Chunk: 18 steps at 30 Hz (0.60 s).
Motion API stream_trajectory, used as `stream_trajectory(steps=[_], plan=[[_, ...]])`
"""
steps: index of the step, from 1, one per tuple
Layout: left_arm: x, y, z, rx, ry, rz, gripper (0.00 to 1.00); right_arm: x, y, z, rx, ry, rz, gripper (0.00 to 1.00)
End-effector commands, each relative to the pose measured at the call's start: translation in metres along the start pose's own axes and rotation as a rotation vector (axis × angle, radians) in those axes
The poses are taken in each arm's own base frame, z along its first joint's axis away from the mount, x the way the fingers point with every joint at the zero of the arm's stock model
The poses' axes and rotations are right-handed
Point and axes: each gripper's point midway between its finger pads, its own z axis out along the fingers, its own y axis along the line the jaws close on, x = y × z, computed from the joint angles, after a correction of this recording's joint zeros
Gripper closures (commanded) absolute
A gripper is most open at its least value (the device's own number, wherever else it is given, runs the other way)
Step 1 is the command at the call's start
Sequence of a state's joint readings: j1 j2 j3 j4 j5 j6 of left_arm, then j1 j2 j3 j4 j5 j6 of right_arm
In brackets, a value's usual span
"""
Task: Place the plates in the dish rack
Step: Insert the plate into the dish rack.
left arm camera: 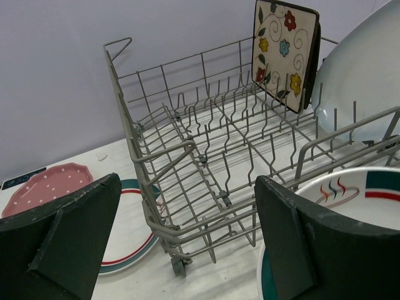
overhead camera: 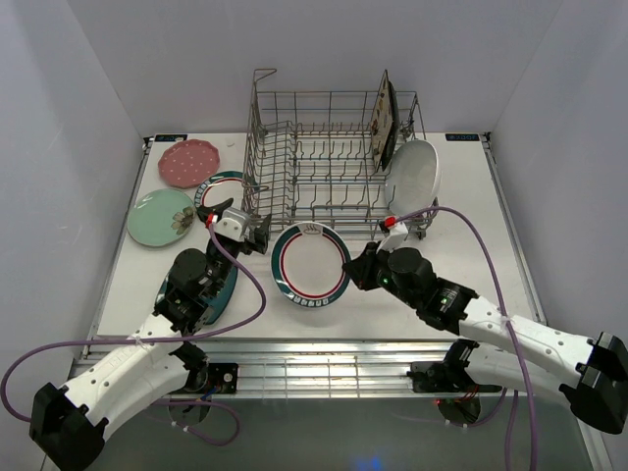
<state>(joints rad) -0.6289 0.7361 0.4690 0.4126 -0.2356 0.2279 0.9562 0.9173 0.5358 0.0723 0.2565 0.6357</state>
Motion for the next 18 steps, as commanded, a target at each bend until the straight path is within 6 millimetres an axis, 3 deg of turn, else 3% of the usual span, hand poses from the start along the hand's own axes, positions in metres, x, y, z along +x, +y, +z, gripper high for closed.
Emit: stream_trajectory(steps=[1, 18], plan=[[-0.003, 0.005, -0.001, -0.018, -0.015, 0.003, 0.02, -0.062, 0.028, -0.015, -0.045, -0.164, -0.004, 0.92], [-0.003, 0.008, -0.001, -0.030, -0.018, 0.002, 0.02, -0.192, 0.063, -0.048, 0.049, -0.442, -0.083, 0.92]])
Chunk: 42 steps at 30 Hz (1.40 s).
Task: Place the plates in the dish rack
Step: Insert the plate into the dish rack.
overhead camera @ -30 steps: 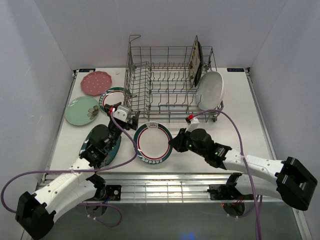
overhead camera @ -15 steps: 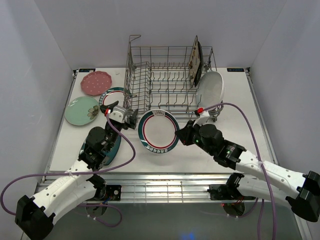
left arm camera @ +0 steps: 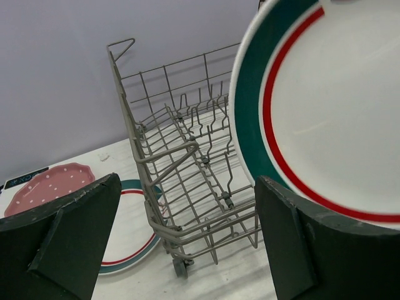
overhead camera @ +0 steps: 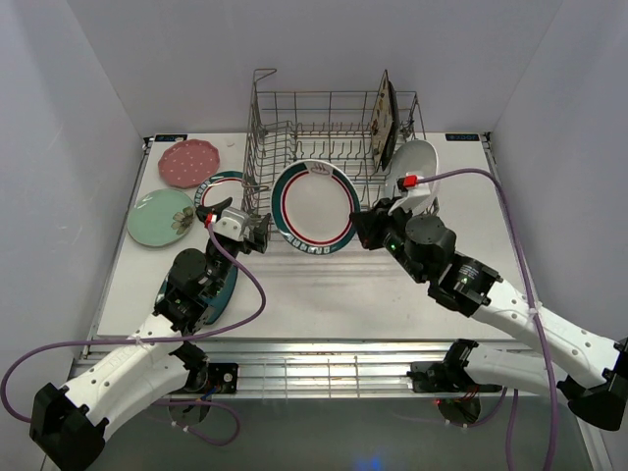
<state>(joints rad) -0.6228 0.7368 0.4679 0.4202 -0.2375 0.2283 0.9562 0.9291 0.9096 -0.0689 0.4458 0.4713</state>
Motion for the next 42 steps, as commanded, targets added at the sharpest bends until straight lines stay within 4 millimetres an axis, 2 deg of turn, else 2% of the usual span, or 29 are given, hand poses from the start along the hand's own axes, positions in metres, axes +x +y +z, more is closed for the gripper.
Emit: stream_trajectory(steps=[1, 4, 11, 17, 19, 21, 22, 24, 27, 31, 33, 34, 35, 38, 39, 40, 41, 42], plan=[[-0.002, 0.006, -0.002, -0.022, -0.013, 0.002, 0.02, -0.070, 0.014, -0.003, 0.016, -0.183, 0.012, 0.92], [-0.002, 0.006, -0.002, -0.022, -0.014, 0.000, 0.02, -0.081, 0.009, 0.004, 0.076, -0.210, -0.019, 0.92], [0.000, 0.005, -0.001, -0.018, -0.009, 0.002, 0.02, -0.125, 0.001, 0.020, 0.234, -0.295, -0.082, 0.92], [0.000, 0.004, -0.001, -0.017, -0.011, 0.002, 0.02, -0.143, -0.009, 0.041, 0.345, -0.320, -0.134, 0.92], [0.001, 0.004, -0.001, -0.016, -0.007, 0.005, 0.02, -0.157, -0.013, 0.044, 0.378, -0.340, -0.147, 0.92], [0.004, 0.003, 0.000, -0.010, 0.000, 0.008, 0.02, -0.159, -0.019, 0.053, 0.405, -0.337, -0.167, 0.92], [0.004, 0.003, 0.000, -0.011, 0.001, 0.010, 0.02, -0.168, -0.022, 0.054, 0.419, -0.353, -0.162, 0.92], [0.004, 0.003, 0.001, -0.012, 0.003, 0.007, 0.02, -0.168, -0.028, 0.064, 0.435, -0.345, -0.178, 0.92], [0.005, 0.002, 0.001, -0.009, 0.004, 0.007, 0.02, -0.176, -0.047, 0.075, 0.484, -0.352, -0.181, 0.92], [0.006, 0.001, 0.001, -0.003, 0.006, 0.008, 0.02, -0.176, -0.067, 0.096, 0.540, -0.343, -0.183, 0.92], [0.006, 0.001, 0.001, -0.003, 0.007, 0.007, 0.02, -0.186, -0.072, 0.101, 0.562, -0.363, -0.184, 0.92], [0.007, 0.001, 0.002, -0.002, 0.010, 0.008, 0.02, -0.183, -0.077, 0.110, 0.586, -0.360, -0.191, 0.92], [0.007, 0.001, 0.002, -0.004, 0.012, 0.010, 0.02, -0.193, -0.078, 0.110, 0.600, -0.379, -0.202, 0.92], [0.008, 0.000, 0.002, 0.000, 0.014, 0.010, 0.02, -0.195, -0.088, 0.126, 0.664, -0.390, -0.241, 0.92], [0.008, 0.000, 0.002, -0.002, 0.013, 0.010, 0.02, -0.203, -0.090, 0.127, 0.678, -0.408, -0.238, 0.92], [0.008, 0.001, 0.002, -0.002, 0.013, 0.011, 0.02, -0.196, -0.097, 0.137, 0.709, -0.394, -0.253, 0.92], [0.008, -0.001, 0.002, 0.003, 0.014, 0.011, 0.02, -0.198, -0.100, 0.140, 0.726, -0.401, -0.260, 0.92], [0.008, -0.001, 0.002, 0.006, 0.011, 0.013, 0.02, -0.207, -0.103, 0.140, 0.753, -0.416, -0.264, 0.92]])
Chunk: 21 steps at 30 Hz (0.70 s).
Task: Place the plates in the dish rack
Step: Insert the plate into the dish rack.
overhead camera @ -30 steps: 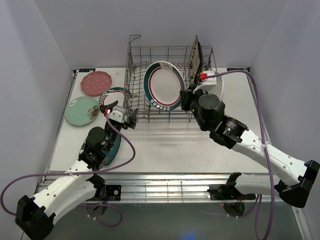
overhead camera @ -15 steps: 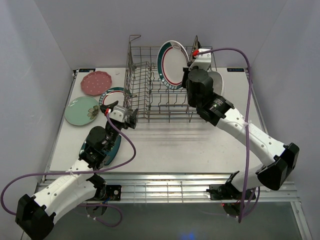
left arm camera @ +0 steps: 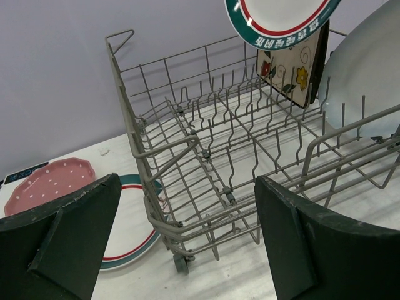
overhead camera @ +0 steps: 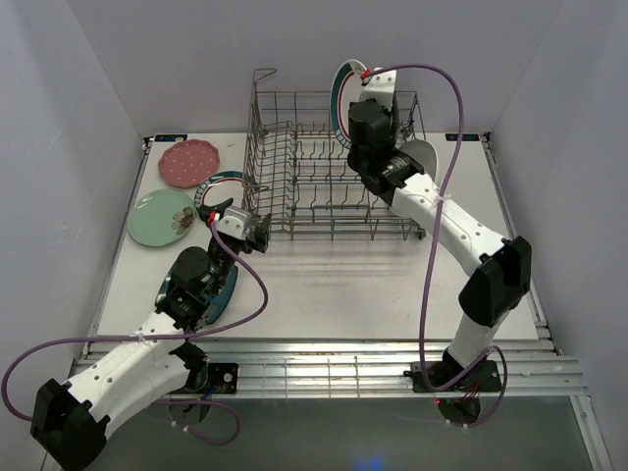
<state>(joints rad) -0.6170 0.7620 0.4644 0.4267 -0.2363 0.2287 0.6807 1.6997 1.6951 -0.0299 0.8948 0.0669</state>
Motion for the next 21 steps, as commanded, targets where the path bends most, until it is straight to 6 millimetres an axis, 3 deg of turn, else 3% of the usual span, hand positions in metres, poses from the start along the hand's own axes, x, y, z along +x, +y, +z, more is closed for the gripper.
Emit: stream_trajectory(steps=[1, 10, 21], plan=[[0.000, 0.000, -0.001, 0.006, -0.009, 0.005, 0.02, -0.050, -0.015, 0.015, 0.127, -0.130, 0.092, 0.92], [0.003, -0.002, 0.001, 0.014, 0.000, 0.006, 0.02, -0.043, -0.016, 0.054, 0.227, -0.141, -0.007, 0.92], [0.006, -0.004, 0.001, 0.020, 0.006, 0.006, 0.02, -0.023, -0.014, 0.085, 0.321, -0.162, -0.121, 0.92]])
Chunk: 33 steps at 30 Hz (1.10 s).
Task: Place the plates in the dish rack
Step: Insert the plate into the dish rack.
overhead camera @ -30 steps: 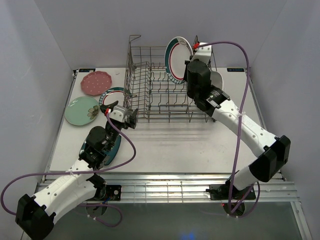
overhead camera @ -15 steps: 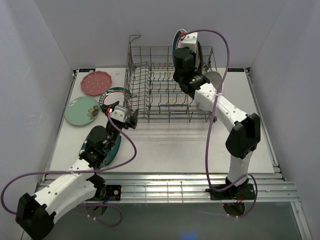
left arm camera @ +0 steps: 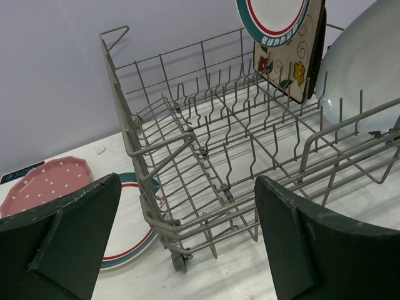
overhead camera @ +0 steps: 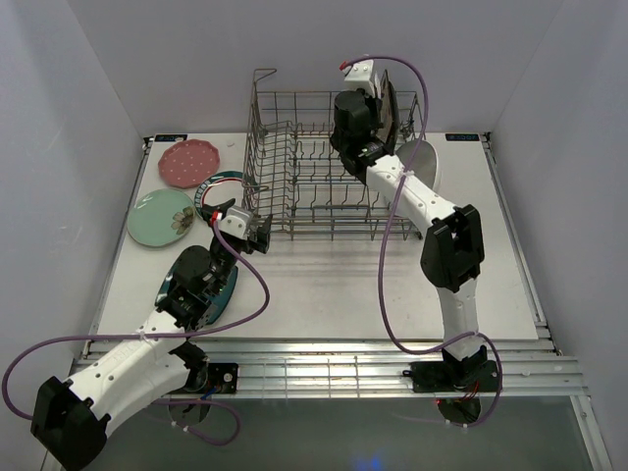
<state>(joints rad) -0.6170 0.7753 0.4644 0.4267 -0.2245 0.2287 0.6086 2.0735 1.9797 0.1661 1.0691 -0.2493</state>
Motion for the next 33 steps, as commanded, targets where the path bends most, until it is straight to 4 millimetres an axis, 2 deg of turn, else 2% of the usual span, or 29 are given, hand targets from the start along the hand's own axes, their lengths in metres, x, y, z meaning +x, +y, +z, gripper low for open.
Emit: stream_trajectory(steps=[1, 7, 15, 33], plan=[[0.002, -0.001, 0.000, 0.006, -0.004, 0.003, 0.02, -0.044, -0.019, 0.006, 0.085, -0.099, 0.110, 0.92], [0.002, -0.001, 0.000, 0.007, -0.004, 0.003, 0.02, -0.027, -0.013, 0.022, 0.106, -0.092, 0.071, 0.92], [0.005, -0.003, 0.001, 0.016, 0.006, 0.009, 0.02, -0.012, -0.008, 0.034, 0.130, -0.089, 0.023, 0.92], [0.003, -0.001, 0.000, 0.011, -0.002, 0.008, 0.02, 0.013, 0.008, 0.040, 0.113, -0.057, 0.013, 0.92]])
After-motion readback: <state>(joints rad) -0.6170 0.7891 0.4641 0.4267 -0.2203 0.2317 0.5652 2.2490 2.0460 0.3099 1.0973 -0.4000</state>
